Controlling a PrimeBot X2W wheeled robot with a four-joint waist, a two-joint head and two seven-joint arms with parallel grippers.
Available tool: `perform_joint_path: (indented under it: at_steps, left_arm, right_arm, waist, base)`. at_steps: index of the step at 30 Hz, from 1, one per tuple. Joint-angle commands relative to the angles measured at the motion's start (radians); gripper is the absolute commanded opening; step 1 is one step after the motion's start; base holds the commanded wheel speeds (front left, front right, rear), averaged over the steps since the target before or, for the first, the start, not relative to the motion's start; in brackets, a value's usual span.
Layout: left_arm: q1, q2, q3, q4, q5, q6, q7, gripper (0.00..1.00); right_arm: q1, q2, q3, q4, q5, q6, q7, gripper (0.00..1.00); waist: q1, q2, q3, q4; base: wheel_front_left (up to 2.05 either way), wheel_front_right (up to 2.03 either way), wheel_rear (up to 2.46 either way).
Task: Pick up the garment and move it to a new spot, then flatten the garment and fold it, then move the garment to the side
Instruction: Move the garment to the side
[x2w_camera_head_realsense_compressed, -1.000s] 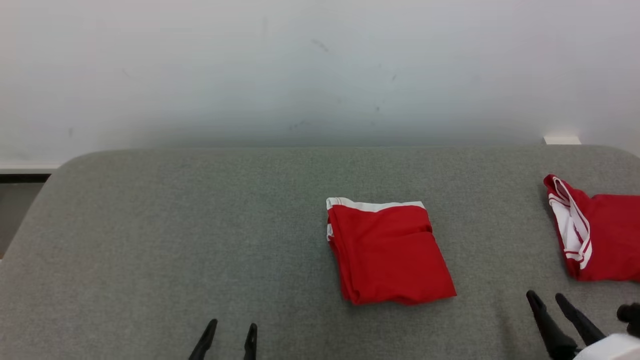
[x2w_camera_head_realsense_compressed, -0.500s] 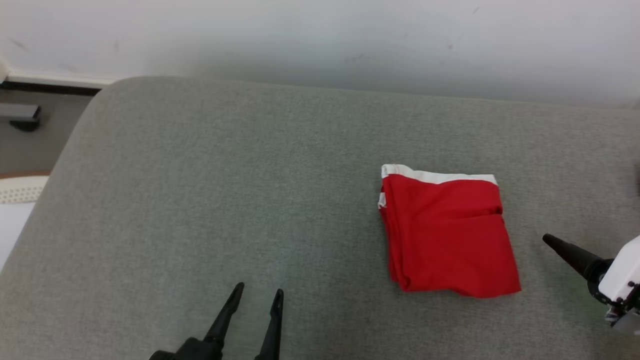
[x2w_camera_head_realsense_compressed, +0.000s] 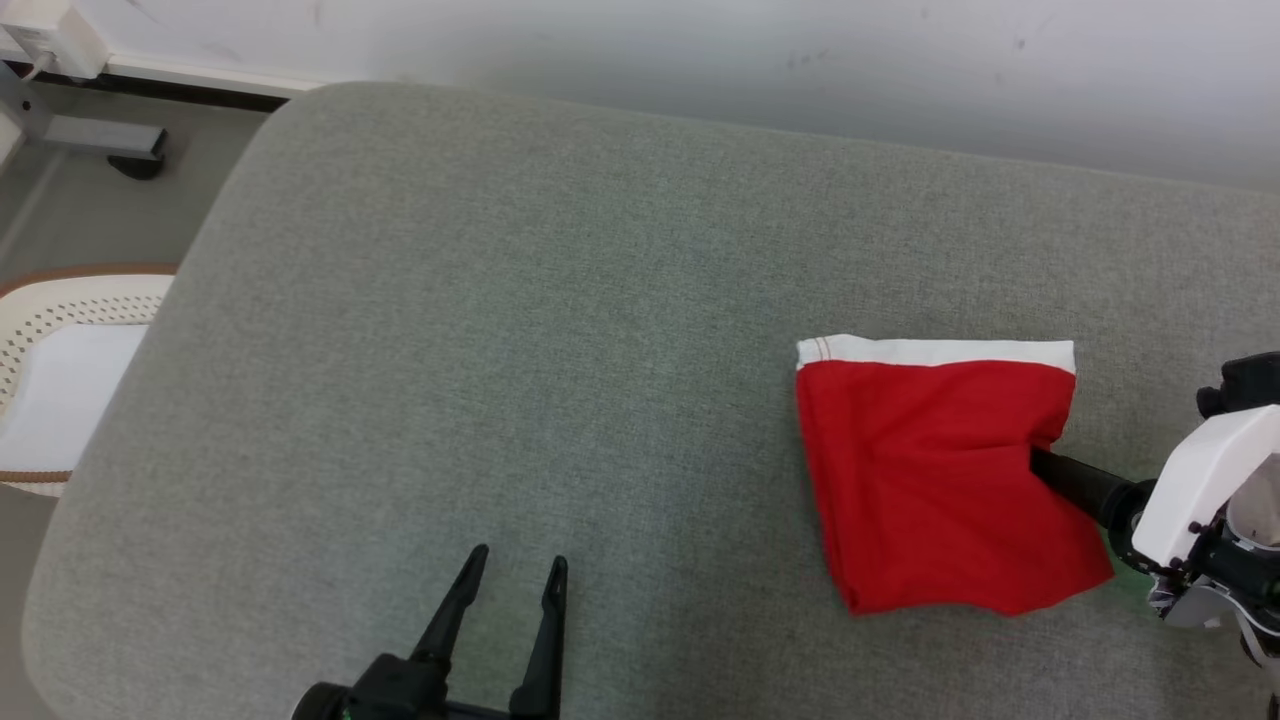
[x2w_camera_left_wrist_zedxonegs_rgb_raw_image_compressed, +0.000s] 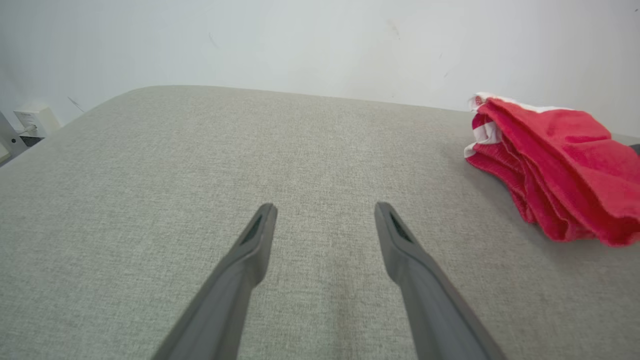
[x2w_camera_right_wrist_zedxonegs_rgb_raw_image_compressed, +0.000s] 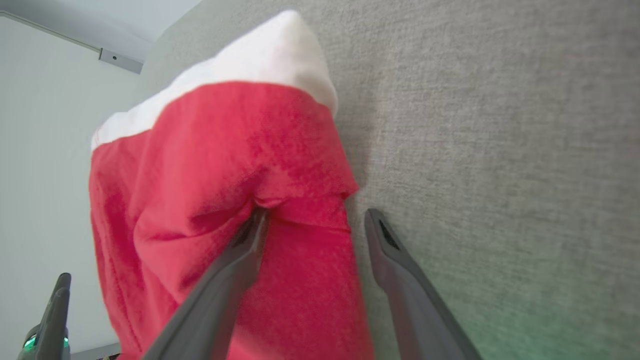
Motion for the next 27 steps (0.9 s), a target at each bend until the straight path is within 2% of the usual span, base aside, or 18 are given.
perform_joint_path:
  at_steps: [1, 2, 3, 4, 5, 6, 12, 22, 27]
  left_arm:
    - [-0.011, 0.003, 0.0, 0.002, -0.008, 0.005, -0.001, 1.0]
    - [-0.011, 0.003, -0.001, 0.002, -0.01, 0.006, -0.001, 1.0]
    - [-0.01, 0.003, -0.002, 0.003, -0.01, 0.006, -0.001, 1.0]
    - [-0.009, 0.003, -0.003, 0.003, -0.013, 0.008, -0.001, 1.0]
    - [-0.008, 0.003, -0.004, 0.004, -0.015, 0.008, -0.001, 1.0]
    - [-0.005, 0.003, -0.004, 0.005, -0.016, 0.008, -0.001, 1.0]
    - [0.012, 0.003, 0.002, 0.006, -0.015, 0.015, -0.001, 1.0]
    - [-0.004, 0.004, 0.018, -0.001, 0.004, 0.001, -0.001, 1.0]
    - [-0.012, 0.004, 0.019, 0.005, 0.009, -0.004, -0.001, 1.0]
  right_arm:
    - [0.007, 0.006, 0.01, -0.006, 0.006, -0.001, 0.012, 1.0]
    - [0.009, 0.007, 0.011, -0.014, 0.014, -0.001, 0.015, 1.0]
    - [0.011, 0.007, 0.013, -0.023, 0.016, -0.001, 0.017, 0.93]
    - [0.013, 0.005, 0.016, -0.034, 0.019, -0.001, 0.014, 0.46]
    - [0.017, 0.001, 0.017, -0.043, 0.023, -0.001, 0.013, 0.04]
    - [0.022, -0.003, 0.015, -0.05, 0.03, -0.001, 0.011, 0.0]
    - [0.039, -0.028, 0.004, -0.06, 0.024, -0.001, -0.029, 0.0]
    - [0.024, -0.042, -0.003, -0.061, 0.011, -0.001, -0.081, 0.0]
    - [0.033, -0.046, 0.006, -0.072, 0.021, -0.001, -0.101, 0.0]
  waist:
    - [-0.0002, 0.0, -0.004, 0.001]
    - [-0.0002, 0.0, -0.006, 0.001]
    - [-0.0002, 0.0, -0.008, 0.001]
    - [-0.0002, 0.0, -0.01, 0.0]
    - [-0.0002, 0.0, -0.012, 0.0]
    - [-0.0002, 0.0, -0.015, -0.001]
    - [-0.0002, 0.0, -0.034, -0.027]
    - [-0.0002, 0.0, -0.026, -0.133]
    - [-0.0002, 0.0, -0.029, -0.149]
  base:
    - [0.0, 0.0, 0.0]
    - [0.0, 0.0, 0.0]
    - [0.0, 0.0, 0.0]
    - [0.0, 0.0, 0.0]
    - [0.0, 0.0, 0.0]
    - [0.0, 0.0, 0.0]
    - [0.0, 0.0, 0.0]
    - [0.0, 0.0, 0.0]
    - [0.0, 0.0, 0.0]
